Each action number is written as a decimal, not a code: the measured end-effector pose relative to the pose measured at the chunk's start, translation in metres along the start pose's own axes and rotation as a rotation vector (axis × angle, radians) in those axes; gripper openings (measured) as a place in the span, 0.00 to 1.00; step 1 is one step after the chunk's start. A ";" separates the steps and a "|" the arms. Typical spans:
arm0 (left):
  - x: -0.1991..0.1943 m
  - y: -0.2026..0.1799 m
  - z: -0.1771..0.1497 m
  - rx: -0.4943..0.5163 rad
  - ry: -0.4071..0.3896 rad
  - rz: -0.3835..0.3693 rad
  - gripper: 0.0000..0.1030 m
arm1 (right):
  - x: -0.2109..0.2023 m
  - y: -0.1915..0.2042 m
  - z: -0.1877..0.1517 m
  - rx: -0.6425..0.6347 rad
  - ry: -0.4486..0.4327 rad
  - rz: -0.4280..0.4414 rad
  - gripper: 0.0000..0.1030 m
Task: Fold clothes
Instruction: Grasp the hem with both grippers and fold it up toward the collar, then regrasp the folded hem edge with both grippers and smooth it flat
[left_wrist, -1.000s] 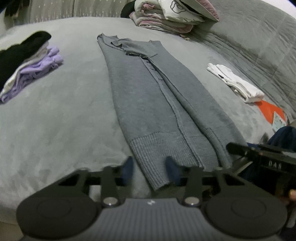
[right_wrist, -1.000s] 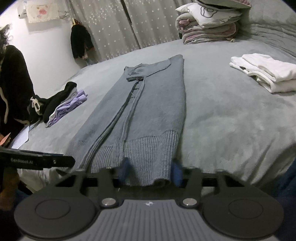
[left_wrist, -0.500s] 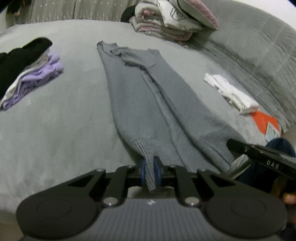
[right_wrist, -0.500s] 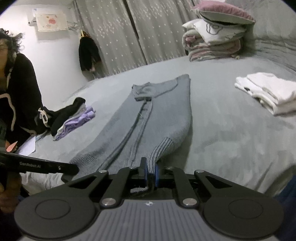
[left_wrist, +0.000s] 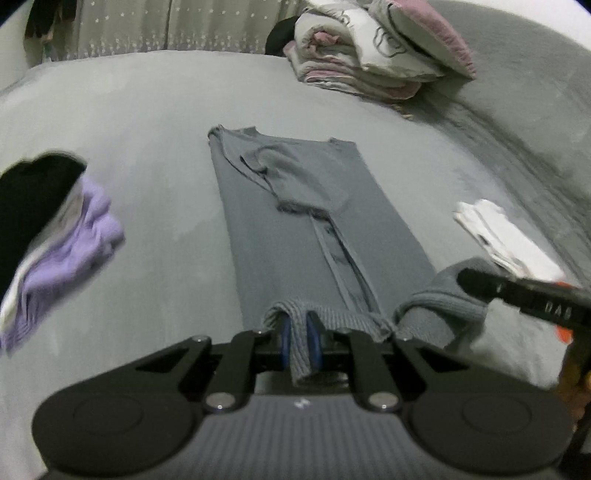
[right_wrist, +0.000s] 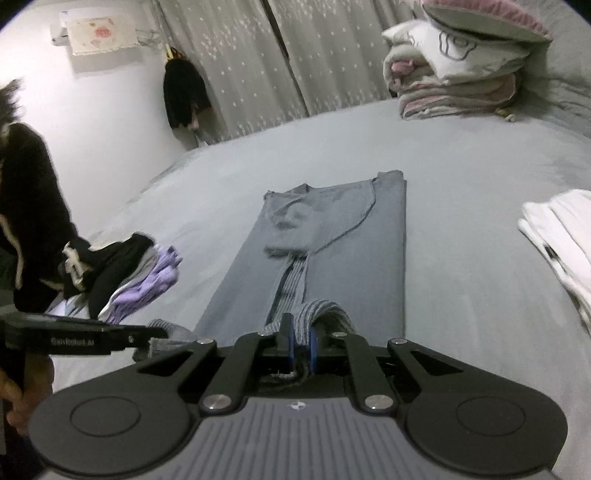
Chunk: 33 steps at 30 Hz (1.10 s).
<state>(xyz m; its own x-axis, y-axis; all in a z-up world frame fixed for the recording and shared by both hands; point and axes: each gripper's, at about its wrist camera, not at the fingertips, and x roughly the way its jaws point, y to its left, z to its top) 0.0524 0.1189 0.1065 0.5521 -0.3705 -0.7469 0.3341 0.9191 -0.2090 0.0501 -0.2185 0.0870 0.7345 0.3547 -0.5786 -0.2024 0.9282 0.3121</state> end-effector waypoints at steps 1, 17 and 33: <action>0.010 0.002 0.011 0.004 0.004 0.016 0.10 | 0.012 -0.005 0.011 0.004 0.014 -0.004 0.10; 0.064 0.061 0.077 -0.140 -0.057 0.017 0.50 | 0.101 -0.056 0.056 -0.082 0.083 -0.056 0.43; 0.082 0.036 0.060 -0.035 -0.015 0.021 0.50 | 0.089 -0.070 0.066 -0.074 0.032 0.002 0.45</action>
<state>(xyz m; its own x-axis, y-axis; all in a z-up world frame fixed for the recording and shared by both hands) 0.1556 0.1132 0.0752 0.5703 -0.3524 -0.7420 0.2954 0.9308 -0.2151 0.1726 -0.2592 0.0634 0.7133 0.3588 -0.6021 -0.2519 0.9329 0.2575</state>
